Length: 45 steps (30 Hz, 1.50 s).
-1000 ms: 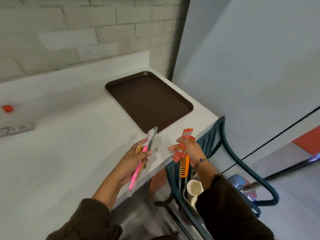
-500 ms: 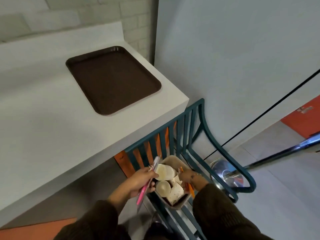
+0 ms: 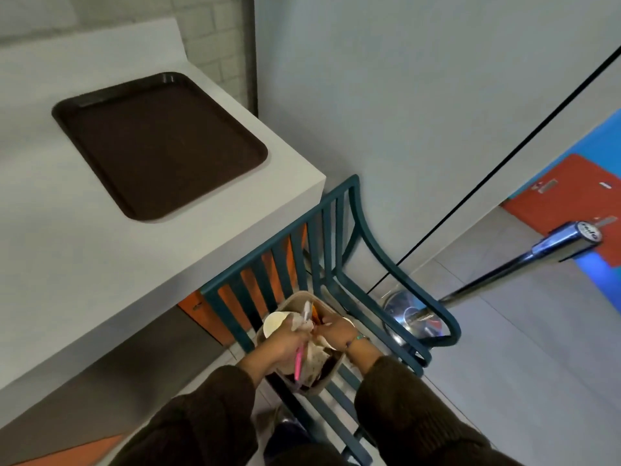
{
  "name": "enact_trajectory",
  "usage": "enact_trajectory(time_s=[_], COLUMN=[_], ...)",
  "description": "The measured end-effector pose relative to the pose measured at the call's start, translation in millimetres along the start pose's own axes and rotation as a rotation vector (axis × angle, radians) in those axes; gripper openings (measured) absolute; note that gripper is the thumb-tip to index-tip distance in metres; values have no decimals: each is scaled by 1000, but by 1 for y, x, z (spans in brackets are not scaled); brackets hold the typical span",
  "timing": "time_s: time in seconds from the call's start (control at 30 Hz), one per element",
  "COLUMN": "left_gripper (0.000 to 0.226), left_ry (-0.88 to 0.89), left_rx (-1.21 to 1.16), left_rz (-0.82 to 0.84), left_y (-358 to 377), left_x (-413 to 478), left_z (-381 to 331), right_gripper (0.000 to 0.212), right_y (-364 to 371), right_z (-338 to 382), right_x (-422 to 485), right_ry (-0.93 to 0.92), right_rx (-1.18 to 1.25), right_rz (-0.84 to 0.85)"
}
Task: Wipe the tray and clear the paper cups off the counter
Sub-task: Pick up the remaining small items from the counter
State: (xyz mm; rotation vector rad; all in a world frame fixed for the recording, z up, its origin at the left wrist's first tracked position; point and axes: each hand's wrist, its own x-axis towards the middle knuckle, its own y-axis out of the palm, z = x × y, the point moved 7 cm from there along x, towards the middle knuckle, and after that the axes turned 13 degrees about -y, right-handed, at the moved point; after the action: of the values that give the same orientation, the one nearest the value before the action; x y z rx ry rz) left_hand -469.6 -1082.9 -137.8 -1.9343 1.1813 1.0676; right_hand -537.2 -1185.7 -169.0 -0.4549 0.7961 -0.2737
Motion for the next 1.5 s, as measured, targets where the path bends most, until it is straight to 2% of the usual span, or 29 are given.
enact_trajectory(time_s=[0.1,0.17,0.27,0.43,0.57,0.77,1.07,1.33,1.5], left_gripper=[56,59,47,27,20,22,26,26,27], left_ry=[-8,28,124,334,440,426,460,456,426], left_rx=[128,183,113,-94,-156,-395,-557,-646,-692], left_rz=[-51,-86,-121,-267,-501,-706,-820,-907,-944], left_y=[1,-3,-22,-109,-194,-324,-480,-573,-615], left_x=[10,11,-3,-58,-117,-194,-268,-299,-299], left_z=[-1,-6,-17,-25,-10,60,151,211,235], right_gripper=[35,31,25,20,13,11,10,15,17], right_y=[-10,-17,-20,-10,13,91,199,260,305], right_z=[3,7,27,126,221,358,521,623,683], right_x=[-8,-10,-5,-1,-12,-30,-32,-10,30], right_ry=[-47,-76,-143,-365,-594,-807,-941,-1016,-1120], right_rx=[2,12,-6,40,97,197,223,47,-255], right_rz=[-34,-72,-101,-173,-174,-54,41,91,103])
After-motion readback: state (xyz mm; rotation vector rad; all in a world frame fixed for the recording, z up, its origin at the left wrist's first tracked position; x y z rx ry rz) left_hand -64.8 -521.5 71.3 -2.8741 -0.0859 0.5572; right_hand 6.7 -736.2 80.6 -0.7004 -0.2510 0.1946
